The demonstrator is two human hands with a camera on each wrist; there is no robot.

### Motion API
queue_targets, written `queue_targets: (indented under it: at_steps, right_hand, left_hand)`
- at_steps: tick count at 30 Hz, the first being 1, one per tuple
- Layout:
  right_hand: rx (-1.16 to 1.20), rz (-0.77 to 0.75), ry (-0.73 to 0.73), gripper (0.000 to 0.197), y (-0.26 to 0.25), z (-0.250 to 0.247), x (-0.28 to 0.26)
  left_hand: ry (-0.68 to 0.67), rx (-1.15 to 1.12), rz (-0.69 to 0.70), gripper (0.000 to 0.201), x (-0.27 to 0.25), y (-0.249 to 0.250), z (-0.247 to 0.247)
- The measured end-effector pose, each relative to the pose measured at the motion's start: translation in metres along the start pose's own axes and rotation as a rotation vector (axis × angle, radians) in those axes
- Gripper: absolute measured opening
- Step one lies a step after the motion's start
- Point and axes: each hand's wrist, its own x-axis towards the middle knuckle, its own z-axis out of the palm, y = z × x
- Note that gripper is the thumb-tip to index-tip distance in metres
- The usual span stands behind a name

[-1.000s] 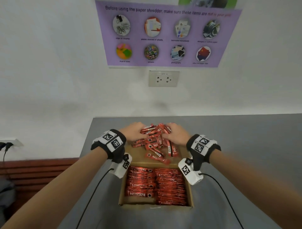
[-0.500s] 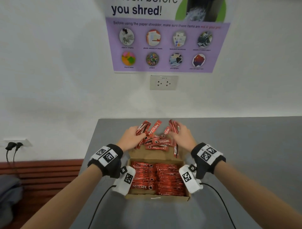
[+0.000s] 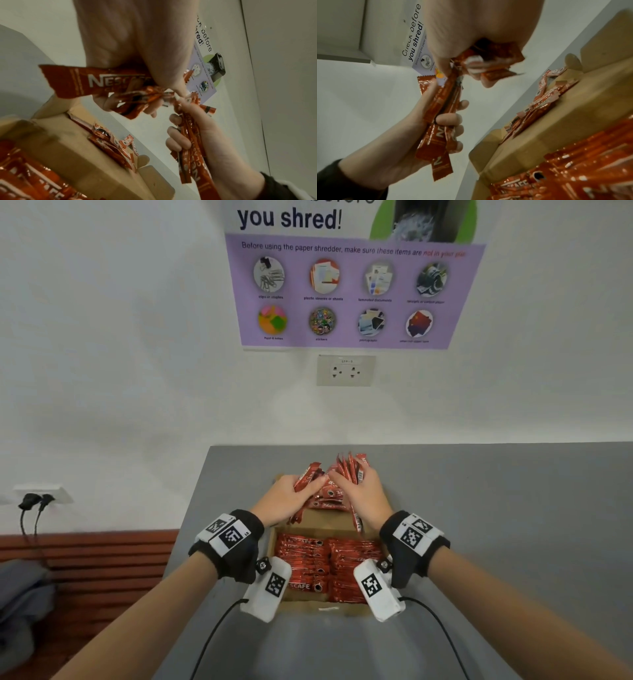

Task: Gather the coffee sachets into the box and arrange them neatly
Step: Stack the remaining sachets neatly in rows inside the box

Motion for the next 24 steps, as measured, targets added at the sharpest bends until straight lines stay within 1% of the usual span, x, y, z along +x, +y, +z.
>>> queue_targets:
  at_steps: [1, 2, 3, 4, 5, 8, 9, 11, 13, 15, 16, 19, 21, 22, 24]
  right_hand:
    - [-0.016, -0.013, 0.000, 0.020, -0.003, 0.000, -0.001]
    - [-0.011, -0.012, -0.007, 0.019, -0.003, 0.000, -0.001]
    - [-0.003, -0.001, -0.014, 0.024, -0.001, 0.001, 0.001]
    - [0.007, 0.005, -0.029, 0.029, -0.002, 0.001, -0.001]
    - [0.025, 0.003, -0.042, 0.030, -0.002, 0.001, -0.002]
    - [0.106, -0.015, -0.041, 0.026, -0.005, 0.002, -0.011]
    - [0.132, -0.011, -0.033, 0.024, -0.005, 0.004, -0.014]
    - [0.108, -0.015, -0.040, 0.015, -0.006, 0.006, -0.018]
    - [0.036, -0.045, -0.047, 0.006, -0.007, 0.005, -0.020]
    - [-0.017, -0.085, -0.027, 0.007, -0.008, 0.002, -0.021]
    - [-0.025, -0.089, -0.019, 0.007, -0.008, 0.000, -0.022]
    - [-0.001, -0.028, -0.046, 0.010, -0.005, -0.003, -0.025]
    - [0.021, 0.018, -0.100, 0.014, -0.004, -0.005, -0.029]
    - [0.026, 0.029, -0.129, 0.017, -0.004, -0.005, -0.031]
    - [0.036, 0.043, -0.159, 0.028, -0.004, -0.005, -0.034]
  left_hand:
    - [-0.013, 0.004, 0.008, 0.048, 0.000, -0.001, 0.000]
    - [-0.028, 0.006, 0.021, 0.033, -0.002, -0.001, 0.000]
    - [-0.049, -0.002, 0.028, 0.020, -0.002, 0.000, 0.000]
    - [-0.054, -0.020, 0.033, 0.014, -0.002, 0.000, 0.000]
    - [-0.044, -0.038, 0.031, 0.015, -0.003, 0.000, 0.000]
    - [0.071, -0.042, 0.067, 0.038, -0.001, -0.002, 0.000]
    - [0.088, -0.020, 0.080, 0.040, -0.002, -0.002, 0.000]
    - [0.082, 0.005, 0.105, 0.037, -0.006, -0.004, 0.003]
    - [0.066, -0.016, 0.109, 0.029, -0.009, -0.008, 0.004]
    - [0.068, -0.049, 0.100, 0.018, -0.014, -0.010, 0.002]
    - [0.093, -0.064, 0.096, 0.015, -0.016, -0.012, 0.000]
    - [0.195, -0.084, 0.085, 0.025, -0.023, -0.017, -0.006]
    - [0.244, -0.081, 0.076, 0.031, -0.026, -0.020, -0.010]
    - [0.256, -0.087, 0.067, 0.031, -0.027, -0.021, -0.012]
    - [0.240, -0.114, 0.039, 0.027, -0.030, -0.020, -0.013]
